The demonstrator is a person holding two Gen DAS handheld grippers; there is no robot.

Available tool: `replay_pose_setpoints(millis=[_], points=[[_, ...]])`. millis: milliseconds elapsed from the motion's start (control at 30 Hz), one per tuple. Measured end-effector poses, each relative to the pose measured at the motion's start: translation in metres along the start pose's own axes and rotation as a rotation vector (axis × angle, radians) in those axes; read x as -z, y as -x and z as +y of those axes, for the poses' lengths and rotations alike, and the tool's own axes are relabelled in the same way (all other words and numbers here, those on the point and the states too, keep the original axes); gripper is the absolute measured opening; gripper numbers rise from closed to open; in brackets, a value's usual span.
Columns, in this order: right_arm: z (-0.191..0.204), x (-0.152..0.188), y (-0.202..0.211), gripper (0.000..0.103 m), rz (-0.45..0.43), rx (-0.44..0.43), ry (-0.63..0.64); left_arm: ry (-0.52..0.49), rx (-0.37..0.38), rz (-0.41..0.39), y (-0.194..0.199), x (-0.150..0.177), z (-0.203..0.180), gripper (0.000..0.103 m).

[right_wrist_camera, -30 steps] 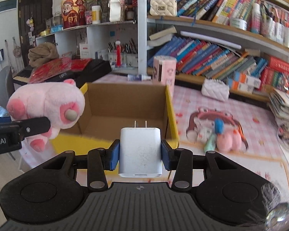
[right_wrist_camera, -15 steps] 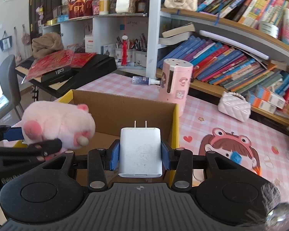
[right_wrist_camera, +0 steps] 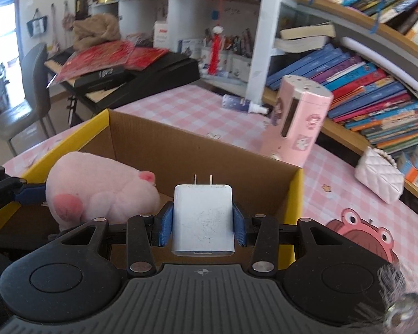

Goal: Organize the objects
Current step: 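Open both grippers to drop the pig and charger into the box, then withdraw both grippers from the box back over the desk mat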

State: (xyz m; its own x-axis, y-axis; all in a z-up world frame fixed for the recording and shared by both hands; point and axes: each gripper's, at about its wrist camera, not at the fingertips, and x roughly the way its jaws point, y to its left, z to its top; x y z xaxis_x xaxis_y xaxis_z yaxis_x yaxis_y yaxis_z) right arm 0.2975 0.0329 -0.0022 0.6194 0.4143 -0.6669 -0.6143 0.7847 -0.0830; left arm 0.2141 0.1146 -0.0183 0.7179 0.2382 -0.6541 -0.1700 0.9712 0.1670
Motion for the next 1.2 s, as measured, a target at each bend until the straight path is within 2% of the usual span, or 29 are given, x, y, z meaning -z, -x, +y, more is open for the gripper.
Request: replay_pose_setpoints(millis=[167, 267, 567, 733, 967, 1200], points=[[0.003, -0.006, -0.011, 0.041, 0.034, -0.020, 0.049, -0.014, -0.007, 0.003, -0.003, -0.001, -0.003, 0.061], [0.002, -0.006, -0.017, 0.041, 0.062, -0.032, 0.052, -0.017, -0.012, -0.017, -0.001, -0.002, -0.004, 0.061], [0.002, -0.006, -0.030, 0.041, 0.137, -0.060, 0.058, -0.011, -0.028, -0.028, 0.007, -0.004, -0.008, 0.070], [0.002, -0.006, -0.034, 0.041, 0.168, -0.065, 0.056, -0.001, -0.040, -0.055, 0.016, -0.003, -0.006, 0.081], [0.000, -0.008, -0.019, 0.049, 0.093, -0.048, 0.057, 0.038, -0.033, -0.110, 0.036, -0.003, 0.002, 0.087], [-0.003, -0.007, 0.019, 0.053, -0.009, -0.004, -0.001, 0.072, -0.025, -0.168, 0.064, -0.002, 0.013, 0.090]])
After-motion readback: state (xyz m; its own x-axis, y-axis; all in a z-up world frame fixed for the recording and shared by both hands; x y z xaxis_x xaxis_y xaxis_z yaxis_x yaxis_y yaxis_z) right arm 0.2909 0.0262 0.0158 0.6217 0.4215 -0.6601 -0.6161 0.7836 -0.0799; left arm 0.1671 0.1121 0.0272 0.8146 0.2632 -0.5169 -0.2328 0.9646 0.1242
